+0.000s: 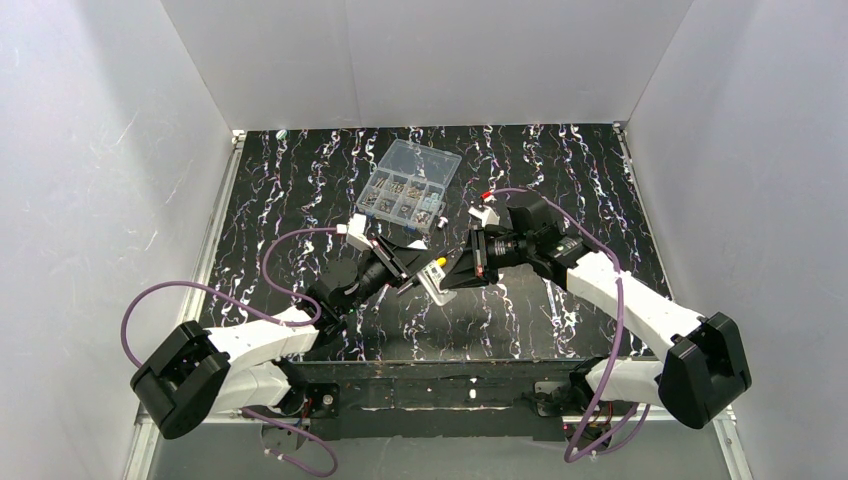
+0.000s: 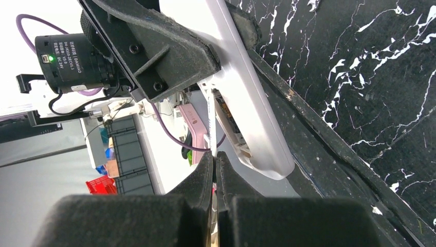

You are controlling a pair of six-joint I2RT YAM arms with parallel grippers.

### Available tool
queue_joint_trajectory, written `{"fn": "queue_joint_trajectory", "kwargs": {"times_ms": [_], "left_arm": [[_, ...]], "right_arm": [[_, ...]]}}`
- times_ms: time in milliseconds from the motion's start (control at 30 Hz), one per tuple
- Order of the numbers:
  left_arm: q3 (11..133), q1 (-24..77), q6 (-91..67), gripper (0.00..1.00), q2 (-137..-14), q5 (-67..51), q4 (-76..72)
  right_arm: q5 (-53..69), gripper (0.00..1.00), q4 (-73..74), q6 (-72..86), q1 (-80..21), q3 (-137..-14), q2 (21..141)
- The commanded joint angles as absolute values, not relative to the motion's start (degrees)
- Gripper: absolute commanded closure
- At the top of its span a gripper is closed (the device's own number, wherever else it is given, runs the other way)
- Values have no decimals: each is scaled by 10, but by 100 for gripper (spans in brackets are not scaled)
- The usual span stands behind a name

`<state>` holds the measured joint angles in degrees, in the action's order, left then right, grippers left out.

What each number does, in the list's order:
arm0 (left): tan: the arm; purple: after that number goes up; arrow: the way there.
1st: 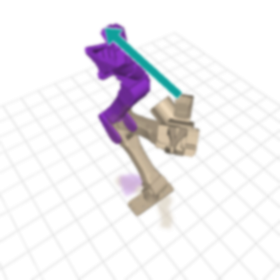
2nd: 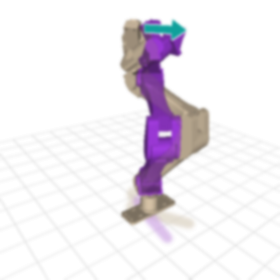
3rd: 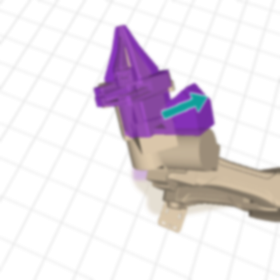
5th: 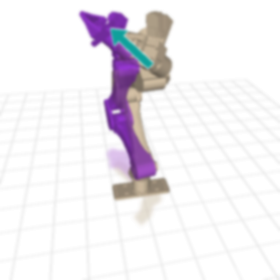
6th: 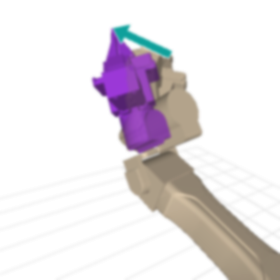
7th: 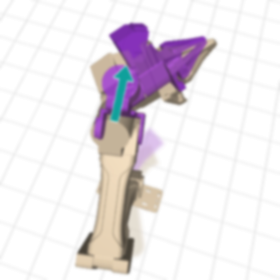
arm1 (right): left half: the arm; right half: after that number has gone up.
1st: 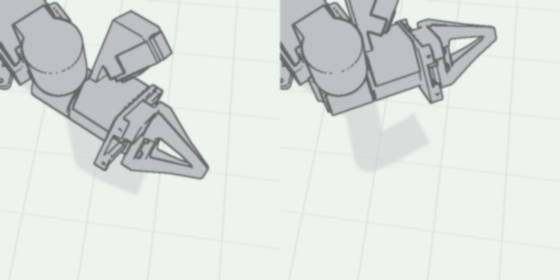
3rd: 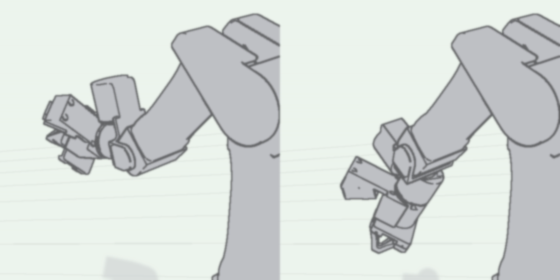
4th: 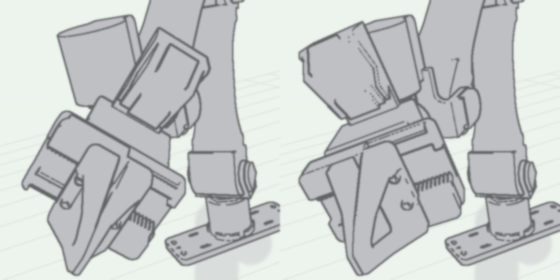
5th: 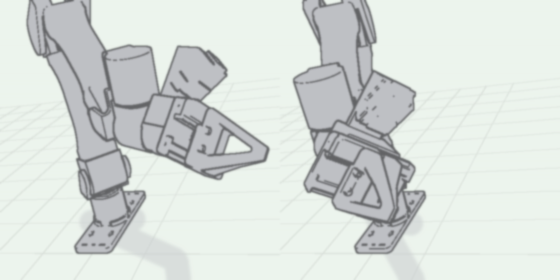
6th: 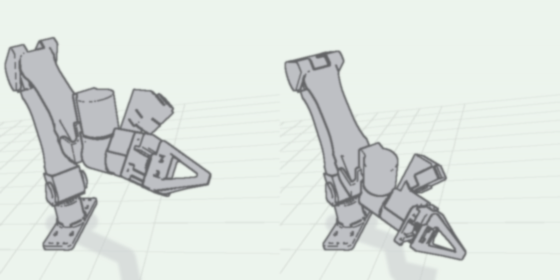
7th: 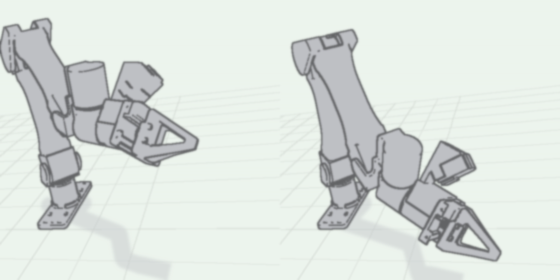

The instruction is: Load the batteries into the remote control

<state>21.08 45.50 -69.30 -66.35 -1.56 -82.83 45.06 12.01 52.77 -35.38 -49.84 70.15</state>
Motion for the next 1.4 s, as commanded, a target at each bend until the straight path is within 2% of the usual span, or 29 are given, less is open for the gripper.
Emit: {"fn": "queue_joint_trajectory", "kwargs": {"times_ms": [0, 133, 233, 533, 567, 700, 767, 1133, 1367], "left_arm": [[239, 458, -700, 100, -654, -34, -882], [240, 458, -702, 100, -654, -37, -882], [240, 458, -701, 100, -653, -38, -882], [239, 458, -701, 100, -651, -38, -882], [239, 458, -701, 100, -651, -38, -882], [238, 458, -701, 100, -652, -38, -882], [237, 458, -701, 100, -652, -37, -882], [234, 458, -701, 100, -651, -36, -882], [242, 458, -702, 100, -655, -40, -882]], "right_arm": [[411, 99, 151, 487, -352, -537, 710], [412, 99, 150, 482, -352, -541, 720], [405, 91, 156, 475, -352, -544, 723], [387, 83, 185, 453, -352, -551, 721], [386, 83, 184, 452, -352, -550, 721], [399, 96, 161, 456, -352, -545, 713], [404, 99, 146, 459, -352, -542, 703], [428, 99, 137, 453, -352, -530, 647], [471, 99, 81, 473, -352, -523, 643]]}}
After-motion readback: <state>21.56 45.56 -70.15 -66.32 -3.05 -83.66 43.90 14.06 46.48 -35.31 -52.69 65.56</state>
